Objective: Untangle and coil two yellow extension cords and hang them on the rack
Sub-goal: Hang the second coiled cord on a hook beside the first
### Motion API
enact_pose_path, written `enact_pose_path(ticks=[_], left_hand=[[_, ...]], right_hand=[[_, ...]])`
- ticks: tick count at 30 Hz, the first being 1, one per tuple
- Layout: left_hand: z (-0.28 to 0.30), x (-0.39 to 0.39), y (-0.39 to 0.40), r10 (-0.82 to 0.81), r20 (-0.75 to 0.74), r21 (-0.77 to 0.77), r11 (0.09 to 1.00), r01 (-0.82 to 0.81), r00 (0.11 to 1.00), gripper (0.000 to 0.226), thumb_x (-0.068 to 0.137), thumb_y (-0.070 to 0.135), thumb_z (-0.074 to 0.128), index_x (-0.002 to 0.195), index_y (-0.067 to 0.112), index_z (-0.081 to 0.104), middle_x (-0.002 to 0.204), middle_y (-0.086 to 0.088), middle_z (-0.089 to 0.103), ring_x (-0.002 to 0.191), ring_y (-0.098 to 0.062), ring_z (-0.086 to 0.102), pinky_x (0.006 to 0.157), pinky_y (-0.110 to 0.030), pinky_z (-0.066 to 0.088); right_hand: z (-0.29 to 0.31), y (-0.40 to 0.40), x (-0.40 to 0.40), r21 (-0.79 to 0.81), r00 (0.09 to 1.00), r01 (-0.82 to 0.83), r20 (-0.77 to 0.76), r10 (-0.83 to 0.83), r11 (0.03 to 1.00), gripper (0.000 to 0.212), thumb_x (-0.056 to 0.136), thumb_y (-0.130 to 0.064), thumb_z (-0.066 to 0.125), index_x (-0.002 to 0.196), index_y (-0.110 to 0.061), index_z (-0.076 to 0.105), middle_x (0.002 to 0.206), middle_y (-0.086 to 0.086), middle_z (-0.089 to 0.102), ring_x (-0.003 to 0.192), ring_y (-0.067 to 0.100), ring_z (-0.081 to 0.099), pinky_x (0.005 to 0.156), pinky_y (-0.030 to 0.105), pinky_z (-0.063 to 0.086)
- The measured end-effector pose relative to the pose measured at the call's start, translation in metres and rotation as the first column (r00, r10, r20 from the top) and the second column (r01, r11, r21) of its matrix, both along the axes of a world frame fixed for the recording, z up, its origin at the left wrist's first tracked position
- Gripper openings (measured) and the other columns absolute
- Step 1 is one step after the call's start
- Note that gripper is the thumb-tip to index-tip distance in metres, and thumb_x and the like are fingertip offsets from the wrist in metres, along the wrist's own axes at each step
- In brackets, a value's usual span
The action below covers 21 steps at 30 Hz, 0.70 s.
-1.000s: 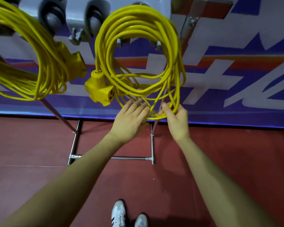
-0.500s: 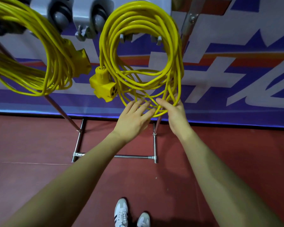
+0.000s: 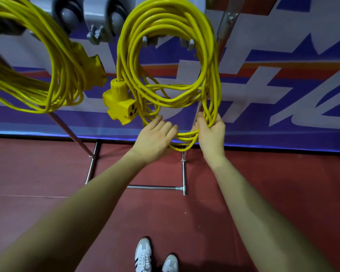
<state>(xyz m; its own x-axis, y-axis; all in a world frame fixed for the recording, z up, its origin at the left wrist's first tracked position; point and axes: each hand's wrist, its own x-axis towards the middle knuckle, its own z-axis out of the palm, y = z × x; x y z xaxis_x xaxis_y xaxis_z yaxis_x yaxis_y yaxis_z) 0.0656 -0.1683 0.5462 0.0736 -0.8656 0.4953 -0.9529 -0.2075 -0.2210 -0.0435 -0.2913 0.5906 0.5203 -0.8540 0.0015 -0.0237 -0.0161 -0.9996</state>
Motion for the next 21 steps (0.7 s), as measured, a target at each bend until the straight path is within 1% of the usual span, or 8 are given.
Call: enact_pose_path(ticks=[3,6,10,11,13,15,18,21], left_hand=[[-0.001,0.007,-0.001,-0.033,0.043,-0.037,0.999,0.035,0.999,0.014,0.073,0.014,0.070,0.075,0.008,0.058,0.061,-0.005,0.049,0.054,-0.026,0.051,0.063,-0.034,0.041],[-0.003,0.014,-0.002,-0.048,0.099,-0.023,0.998,0.051,0.994,0.013,0.071,0.003,0.068,0.070,0.011,0.058,0.054,-0.003,0.046,0.047,-0.023,0.049,0.050,-0.029,0.039],[-0.011,0.020,0.000,-0.087,0.138,-0.048,0.994,0.095,0.987,0.014,0.081,0.010,0.057,0.080,0.011,0.043,0.056,-0.003,0.050,0.048,-0.023,0.052,0.053,-0.029,0.040],[-0.011,0.022,0.000,-0.099,0.139,-0.046,0.993,0.106,0.985,0.014,0.086,0.019,0.051,0.080,0.011,0.041,0.056,-0.003,0.050,0.049,-0.023,0.052,0.053,-0.029,0.040],[-0.010,0.024,-0.001,-0.098,0.126,-0.039,0.994,0.104,0.987,0.039,0.087,0.048,0.041,0.079,0.011,0.043,0.055,-0.002,0.050,0.048,-0.021,0.052,0.053,-0.027,0.040],[-0.008,0.026,-0.002,-0.099,0.107,-0.030,0.994,0.103,0.989,0.049,0.085,0.059,0.036,0.078,0.011,0.041,0.052,-0.002,0.050,0.044,-0.021,0.052,0.052,-0.025,0.040],[-0.008,0.030,-0.005,-0.150,0.058,-0.024,0.988,0.152,0.987,0.034,0.089,0.045,0.039,0.081,0.012,0.036,0.051,-0.004,0.053,0.042,-0.024,0.054,0.050,-0.025,0.043],[-0.009,0.034,-0.003,-0.169,-0.003,-0.024,0.985,0.169,0.986,0.011,0.088,0.022,0.042,0.085,0.012,0.045,0.056,-0.005,0.056,0.047,-0.026,0.056,0.053,-0.028,0.045]], right_hand=[[0.000,0.003,0.002,-0.037,1.000,-0.001,-0.010,0.001,0.999,0.018,0.095,-0.012,0.053,0.079,-0.020,0.051,0.047,-0.006,0.053,0.046,0.012,0.055,0.051,0.029,0.048],[-0.002,0.003,0.005,-0.102,0.999,0.010,-0.035,-0.014,0.995,0.017,0.097,-0.017,0.052,0.081,-0.023,0.049,0.052,0.005,0.058,0.047,0.013,0.059,0.052,0.025,0.048],[-0.007,0.005,0.013,-0.135,0.997,0.047,-0.052,-0.055,0.990,0.017,0.096,-0.020,0.054,0.079,-0.022,0.049,0.046,-0.003,0.058,0.051,0.019,0.063,0.056,0.028,0.049],[-0.008,0.005,0.015,-0.125,0.997,0.047,-0.051,-0.054,0.991,0.017,0.095,-0.021,0.055,0.079,-0.022,0.050,0.044,-0.004,0.057,0.052,0.019,0.064,0.057,0.028,0.049],[-0.008,0.005,0.017,-0.100,0.998,0.036,-0.042,-0.041,0.994,0.016,0.095,-0.020,0.056,0.080,-0.023,0.052,0.044,-0.006,0.057,0.050,0.017,0.064,0.054,0.028,0.049],[-0.008,0.004,0.018,-0.098,0.999,0.028,-0.037,-0.032,0.995,0.014,0.096,-0.019,0.055,0.083,-0.023,0.052,0.044,-0.005,0.056,0.049,0.015,0.064,0.052,0.026,0.049],[-0.009,-0.001,0.018,-0.127,0.999,0.025,-0.035,-0.029,0.992,0.009,0.096,-0.016,0.053,0.087,-0.018,0.054,0.048,-0.003,0.055,0.049,0.015,0.064,0.051,0.024,0.048],[-0.009,-0.003,0.021,-0.128,1.000,0.011,-0.019,-0.013,0.992,0.009,0.096,-0.015,0.053,0.087,-0.018,0.053,0.059,0.003,0.056,0.049,0.013,0.064,0.050,0.024,0.048]])
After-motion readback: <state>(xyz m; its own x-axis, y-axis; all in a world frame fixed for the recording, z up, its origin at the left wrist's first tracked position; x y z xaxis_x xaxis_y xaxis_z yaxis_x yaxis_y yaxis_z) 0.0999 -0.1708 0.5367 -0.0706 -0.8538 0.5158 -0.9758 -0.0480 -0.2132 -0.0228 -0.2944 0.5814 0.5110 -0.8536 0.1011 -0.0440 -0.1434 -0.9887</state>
